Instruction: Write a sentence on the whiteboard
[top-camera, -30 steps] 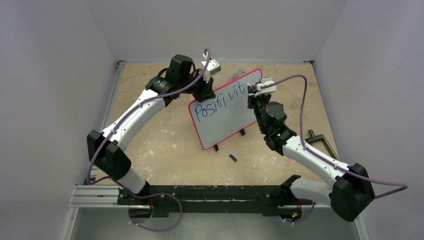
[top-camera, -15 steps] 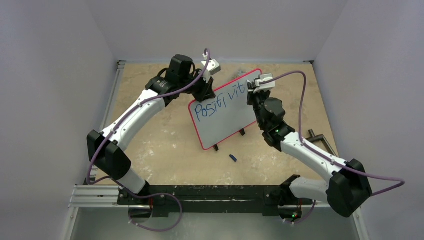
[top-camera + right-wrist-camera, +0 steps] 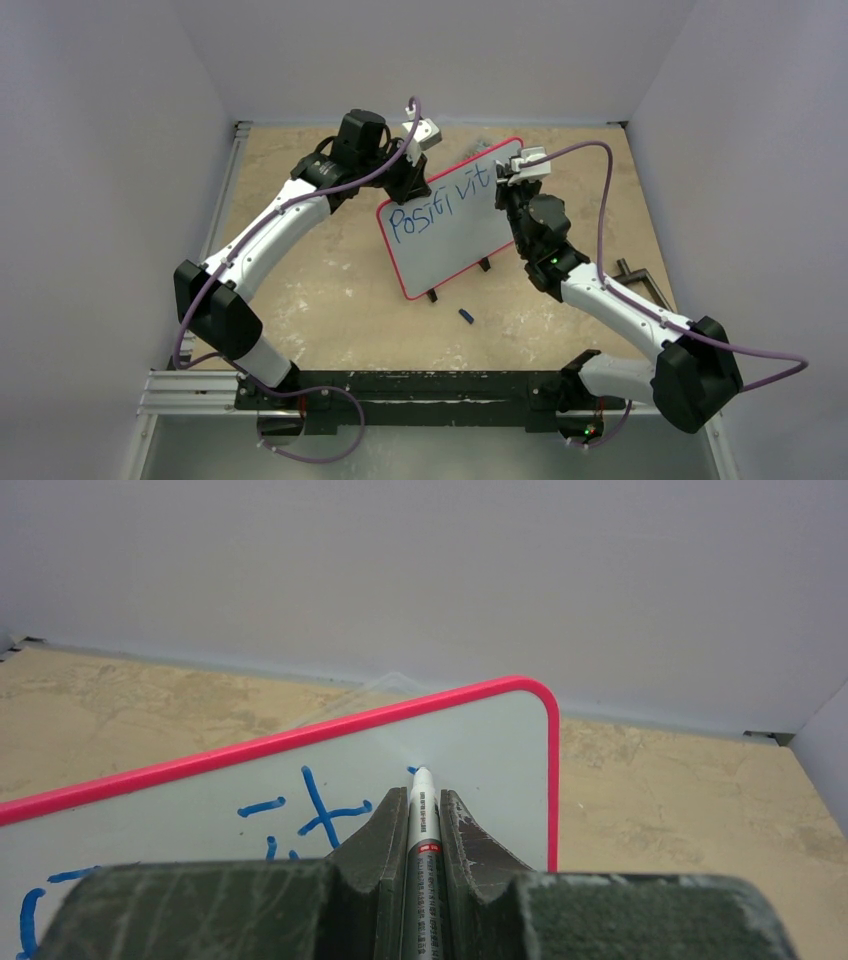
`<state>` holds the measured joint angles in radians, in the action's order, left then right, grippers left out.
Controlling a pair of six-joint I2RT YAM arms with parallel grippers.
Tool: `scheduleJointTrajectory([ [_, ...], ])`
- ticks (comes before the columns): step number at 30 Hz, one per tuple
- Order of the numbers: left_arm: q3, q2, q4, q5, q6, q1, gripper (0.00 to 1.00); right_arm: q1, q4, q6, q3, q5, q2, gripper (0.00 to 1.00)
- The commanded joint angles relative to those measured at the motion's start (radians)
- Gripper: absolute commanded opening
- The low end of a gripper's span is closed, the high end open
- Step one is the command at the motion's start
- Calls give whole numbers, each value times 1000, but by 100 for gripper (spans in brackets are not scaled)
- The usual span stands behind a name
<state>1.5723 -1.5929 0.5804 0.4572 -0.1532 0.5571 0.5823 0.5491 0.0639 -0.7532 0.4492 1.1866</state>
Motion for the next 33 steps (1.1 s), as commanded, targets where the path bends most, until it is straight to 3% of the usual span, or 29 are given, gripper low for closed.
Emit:
scheduleJointTrajectory([
  [1,-46,-16,137,-42,-114,15,0,-4,54,-10,8,-19,-7,0],
  [22,-43,-18,139,-37,-114,16,0,-12,52,-18,72,9,-37,0],
  [33,-43,-16,138,-37,-114,16,0,-49,49,-8,23,-9,-23,0],
])
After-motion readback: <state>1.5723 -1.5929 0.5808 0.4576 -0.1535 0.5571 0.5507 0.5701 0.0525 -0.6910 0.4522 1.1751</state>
